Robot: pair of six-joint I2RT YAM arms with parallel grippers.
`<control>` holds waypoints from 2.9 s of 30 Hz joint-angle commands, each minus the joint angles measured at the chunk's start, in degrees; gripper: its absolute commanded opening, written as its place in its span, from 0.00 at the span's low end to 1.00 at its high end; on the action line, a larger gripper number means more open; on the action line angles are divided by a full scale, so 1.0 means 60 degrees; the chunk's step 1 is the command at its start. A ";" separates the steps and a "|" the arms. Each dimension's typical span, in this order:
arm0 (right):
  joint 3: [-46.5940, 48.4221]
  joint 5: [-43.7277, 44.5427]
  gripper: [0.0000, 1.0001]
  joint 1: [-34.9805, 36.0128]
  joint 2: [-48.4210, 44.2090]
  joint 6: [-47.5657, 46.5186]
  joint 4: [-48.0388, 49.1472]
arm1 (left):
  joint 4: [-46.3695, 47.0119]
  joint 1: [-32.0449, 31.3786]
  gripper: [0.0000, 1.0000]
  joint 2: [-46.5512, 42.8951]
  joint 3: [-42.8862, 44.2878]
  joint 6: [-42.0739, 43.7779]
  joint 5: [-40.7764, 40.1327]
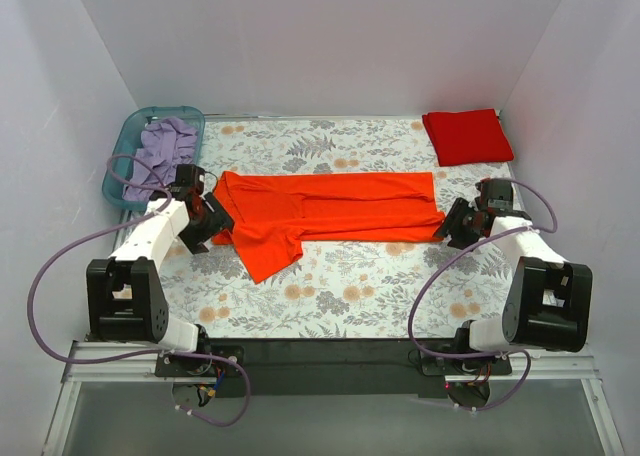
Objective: Fold and stack the t-shirts
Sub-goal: Fold the tshirt
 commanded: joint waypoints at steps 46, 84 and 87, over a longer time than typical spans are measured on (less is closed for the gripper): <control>-0.1488 -0.1835 0.53 -0.0267 -0.1528 -0.0401 0.0758 | 0.0600 -0.3578 0.37 0.0365 -0.2440 -0.2101 0.0149; -0.1562 -0.1337 0.52 -0.0238 -0.1894 -0.0737 0.0451 | -0.0118 -0.3169 0.00 0.2531 0.2230 -0.0257 -0.1550; -0.1605 -0.1293 0.52 -0.0194 -0.1981 -0.0767 0.0392 | -0.0016 -0.2963 0.00 0.3232 0.3505 -0.0022 -0.1638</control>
